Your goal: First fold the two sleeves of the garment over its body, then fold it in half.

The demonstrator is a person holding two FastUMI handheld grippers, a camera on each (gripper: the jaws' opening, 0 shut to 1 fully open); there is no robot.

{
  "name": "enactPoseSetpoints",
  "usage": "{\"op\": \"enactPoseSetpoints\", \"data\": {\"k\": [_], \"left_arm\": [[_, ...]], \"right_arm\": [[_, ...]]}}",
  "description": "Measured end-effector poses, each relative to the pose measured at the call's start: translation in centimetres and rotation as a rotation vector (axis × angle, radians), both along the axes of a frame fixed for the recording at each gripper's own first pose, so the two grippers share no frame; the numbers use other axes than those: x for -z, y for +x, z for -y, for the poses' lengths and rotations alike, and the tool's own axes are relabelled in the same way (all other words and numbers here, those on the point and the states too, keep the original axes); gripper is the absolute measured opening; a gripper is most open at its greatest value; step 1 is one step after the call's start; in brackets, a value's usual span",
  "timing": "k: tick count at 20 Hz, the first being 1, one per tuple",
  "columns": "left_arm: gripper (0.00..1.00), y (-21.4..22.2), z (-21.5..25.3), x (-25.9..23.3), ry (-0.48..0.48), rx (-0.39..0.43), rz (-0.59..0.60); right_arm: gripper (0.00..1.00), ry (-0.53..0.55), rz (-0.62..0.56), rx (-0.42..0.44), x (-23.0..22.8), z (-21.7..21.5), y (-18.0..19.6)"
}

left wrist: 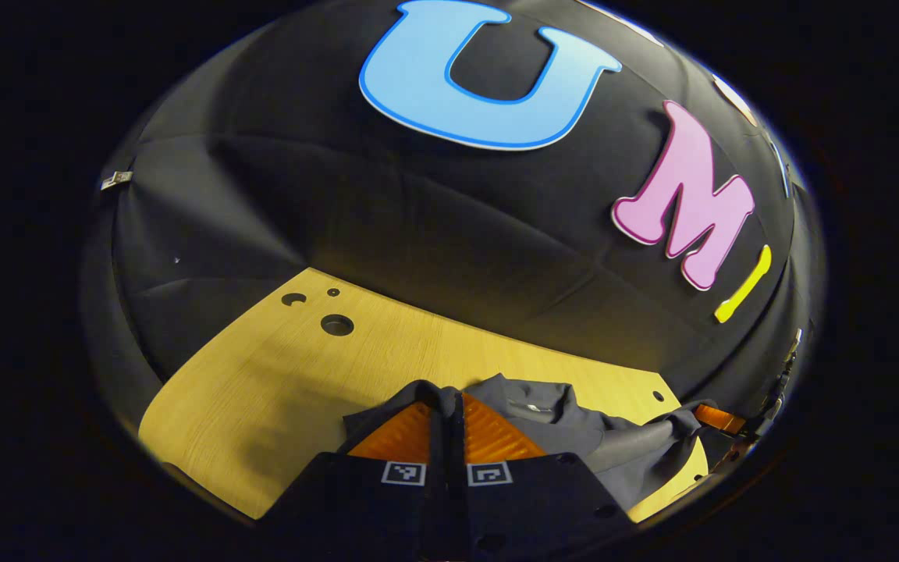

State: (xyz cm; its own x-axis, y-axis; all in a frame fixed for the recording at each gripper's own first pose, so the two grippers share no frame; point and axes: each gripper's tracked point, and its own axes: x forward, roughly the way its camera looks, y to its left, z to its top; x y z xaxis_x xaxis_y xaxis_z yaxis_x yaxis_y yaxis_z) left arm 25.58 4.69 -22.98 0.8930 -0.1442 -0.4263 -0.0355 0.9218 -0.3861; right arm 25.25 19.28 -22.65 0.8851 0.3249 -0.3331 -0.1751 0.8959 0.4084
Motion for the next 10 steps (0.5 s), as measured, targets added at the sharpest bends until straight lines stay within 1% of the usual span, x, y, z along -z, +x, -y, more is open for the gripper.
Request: {"op": "enactPoseSetpoints", "data": {"k": [2, 5, 10], "left_arm": [[0.05, 1.3, -0.2, 1.6, 0.009, -0.007, -0.013], [0.05, 3.2, -0.5, 3.9, 0.02, -0.014, -0.022], [0.05, 5.1, -0.3, 8.8, 0.095, 0.018, -0.099]], "right_arm": [[0.05, -0.004, 0.006, 0.005, 1.3, -0.3, 1.4], [0.05, -0.031, -0.014, -0.011, 4.0, -0.9, 3.0], [0.05, -0.066, -0.08, -0.035, 8.9, -1.7, 4.3]]}}
